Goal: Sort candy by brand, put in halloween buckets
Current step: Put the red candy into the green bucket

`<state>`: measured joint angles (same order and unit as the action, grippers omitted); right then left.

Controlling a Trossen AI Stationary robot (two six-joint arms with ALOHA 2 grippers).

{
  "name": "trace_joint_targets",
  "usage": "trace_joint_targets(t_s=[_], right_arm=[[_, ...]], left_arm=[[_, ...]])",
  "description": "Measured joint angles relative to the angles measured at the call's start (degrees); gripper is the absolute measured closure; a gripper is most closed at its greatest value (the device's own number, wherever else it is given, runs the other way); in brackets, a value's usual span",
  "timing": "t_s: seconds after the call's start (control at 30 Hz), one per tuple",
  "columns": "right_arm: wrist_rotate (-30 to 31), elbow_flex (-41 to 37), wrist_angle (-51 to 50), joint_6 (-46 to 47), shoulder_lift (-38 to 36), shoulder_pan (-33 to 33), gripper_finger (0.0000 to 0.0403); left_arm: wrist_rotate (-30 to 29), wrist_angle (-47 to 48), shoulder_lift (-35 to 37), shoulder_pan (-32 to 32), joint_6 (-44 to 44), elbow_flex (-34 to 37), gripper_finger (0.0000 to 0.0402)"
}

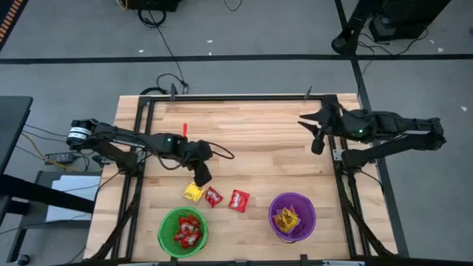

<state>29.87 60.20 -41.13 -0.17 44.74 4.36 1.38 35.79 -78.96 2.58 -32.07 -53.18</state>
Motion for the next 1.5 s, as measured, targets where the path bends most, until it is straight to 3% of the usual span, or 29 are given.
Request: trace_joint_targets(t_s=[0.07, 0.23, 0.5, 0.77, 1.0, 1.17, 1.5], right_arm=[[-0.75, 0.00, 0.17, -0.02, -1.10, 0.00, 0.0302], [-3.57, 0.00, 0.05, 1.14, -3.29, 0.11, 0.0302], [-5.50, -0.89, -3.01, 3.59, -3.98, 0.17, 0.0302], [-6.12, -1.88, 0.80, 3.63, -3.92, 0.17, 0.0302], [-14.29, -1.88, 6.67, 3.59, -3.87, 0.17, 0.0302], [-14.93, -1.88, 6.82, 5.61, -2.87, 0.17, 0.0302], [-14.93, -1.88, 7.37, 6.67, 0.74, 1.55, 0.0302]], left_arm=[[2.65, 3.83, -0.74, -0.48, -1.04, 0.02, 0.0244], [3.02, 12.97, -0.89, -1.44, 0.18, 0.04, 0.0244], [9.73, 13.04, -0.33, -1.86, 3.26, 0.02, 0.0244], [3.72, -1.70, -0.52, -1.83, 5.07, 0.02, 0.0244], [2.35, -22.49, -0.52, -1.78, 14.86, -0.01, 0.0244], [-7.60, -34.31, -1.03, -0.69, 19.18, -0.03, 0.0244], [-9.86, -35.58, -2.40, -0.24, 22.50, 0.12, 0.0244]])
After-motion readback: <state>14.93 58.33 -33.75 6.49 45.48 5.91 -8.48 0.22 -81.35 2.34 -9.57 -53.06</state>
